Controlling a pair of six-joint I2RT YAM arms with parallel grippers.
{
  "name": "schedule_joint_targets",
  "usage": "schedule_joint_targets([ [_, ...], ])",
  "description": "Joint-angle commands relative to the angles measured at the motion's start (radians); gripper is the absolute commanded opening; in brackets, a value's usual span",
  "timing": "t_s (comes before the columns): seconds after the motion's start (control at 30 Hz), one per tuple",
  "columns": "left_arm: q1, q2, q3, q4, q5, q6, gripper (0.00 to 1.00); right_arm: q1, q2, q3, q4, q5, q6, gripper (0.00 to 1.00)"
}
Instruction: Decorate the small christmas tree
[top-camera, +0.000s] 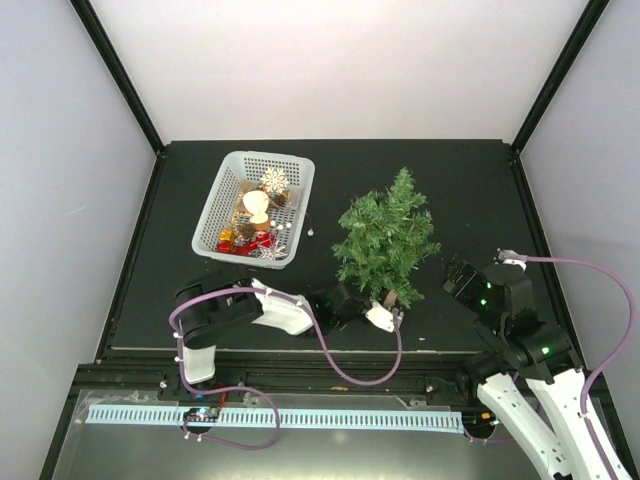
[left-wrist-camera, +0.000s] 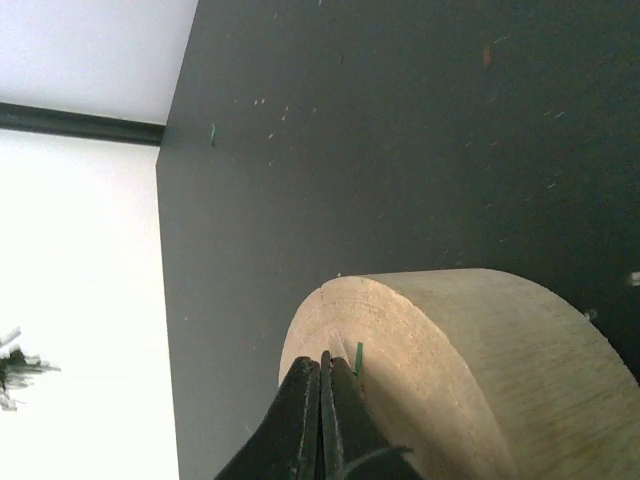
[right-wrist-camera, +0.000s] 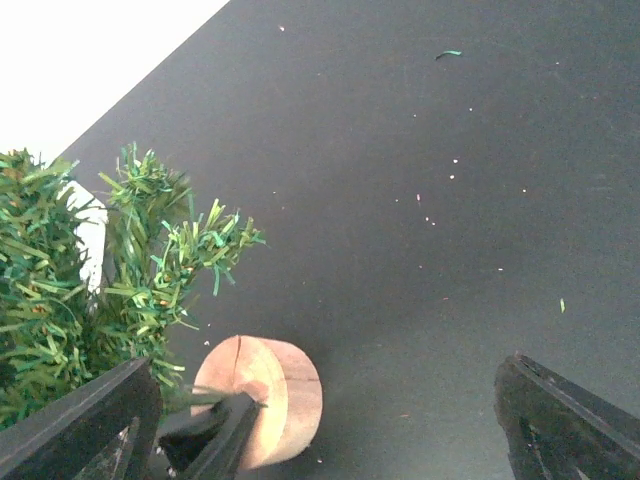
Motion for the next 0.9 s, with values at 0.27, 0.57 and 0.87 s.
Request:
schedule_joint_targets([
  [0.27, 0.088, 0.081, 0.057, -0.057, 0.034, -0.014, 0.01, 0.005, 0.038, -0.001, 0.056, 0.022, -0.029, 0.91],
  [0.57, 0.154, 0.161, 0.169, -0.084, 0.025, -0.005, 0.02, 0.005, 0.057, 0.017, 0.053, 0.025, -0.043, 0.92],
  [0.87, 0.249, 0.248, 0.282, -0.110, 0.024, 0.039, 0.02, 0.005, 0.075, 0.023, 0.060, 0.022, -0.049, 0.91],
])
